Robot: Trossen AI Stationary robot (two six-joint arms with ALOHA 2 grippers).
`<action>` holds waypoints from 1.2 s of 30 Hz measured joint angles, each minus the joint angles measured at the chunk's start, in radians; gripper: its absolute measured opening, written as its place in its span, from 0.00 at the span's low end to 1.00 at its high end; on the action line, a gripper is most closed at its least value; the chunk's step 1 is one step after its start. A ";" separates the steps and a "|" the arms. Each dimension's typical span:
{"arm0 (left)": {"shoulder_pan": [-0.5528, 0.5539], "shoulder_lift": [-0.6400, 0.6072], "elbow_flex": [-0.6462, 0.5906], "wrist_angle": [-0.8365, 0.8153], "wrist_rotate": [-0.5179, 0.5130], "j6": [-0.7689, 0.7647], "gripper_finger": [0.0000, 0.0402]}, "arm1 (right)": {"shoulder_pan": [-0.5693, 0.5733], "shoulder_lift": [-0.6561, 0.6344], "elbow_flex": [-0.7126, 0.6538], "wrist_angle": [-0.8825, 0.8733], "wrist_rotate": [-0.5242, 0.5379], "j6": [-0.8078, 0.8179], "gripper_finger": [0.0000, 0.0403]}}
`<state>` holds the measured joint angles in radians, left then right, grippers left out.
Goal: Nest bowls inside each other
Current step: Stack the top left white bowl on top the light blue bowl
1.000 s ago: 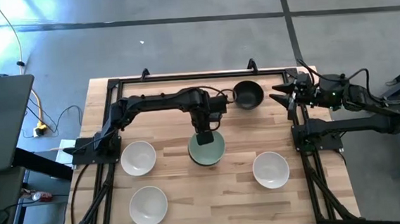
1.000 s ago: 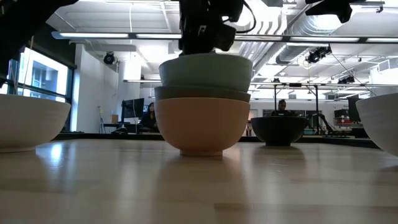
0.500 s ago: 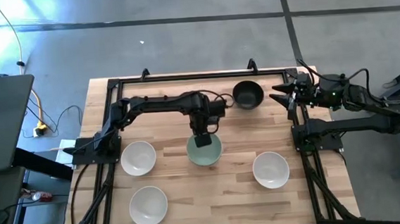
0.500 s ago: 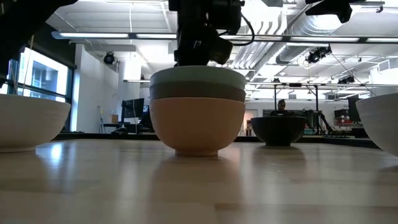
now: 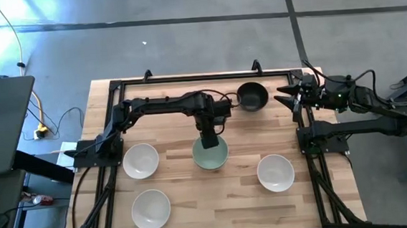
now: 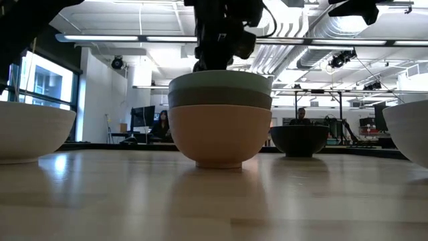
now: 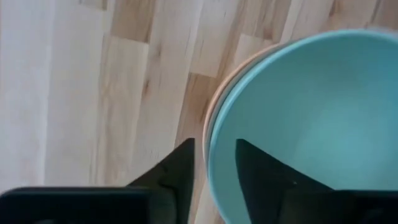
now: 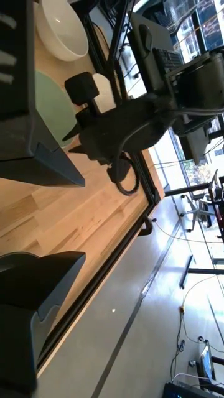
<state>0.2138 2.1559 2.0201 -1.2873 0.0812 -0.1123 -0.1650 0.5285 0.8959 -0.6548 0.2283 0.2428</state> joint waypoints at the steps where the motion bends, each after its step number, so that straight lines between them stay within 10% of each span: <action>1: 0.000 0.000 0.009 -0.001 0.000 0.000 0.29 | 0.000 0.000 0.000 0.000 0.000 0.003 0.43; 21: 0.005 -0.092 -0.013 -0.280 -0.116 0.121 0.33 | 0.000 0.000 0.000 -0.050 -0.056 0.027 0.43; 36: 0.028 -0.532 -0.569 -0.251 -0.042 0.117 0.33 | 0.000 0.002 0.000 -0.067 -0.058 0.012 0.43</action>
<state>0.2422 1.6235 1.4508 -1.5384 0.0394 0.0045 -0.1647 0.5304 0.8959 -0.7213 0.1701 0.2550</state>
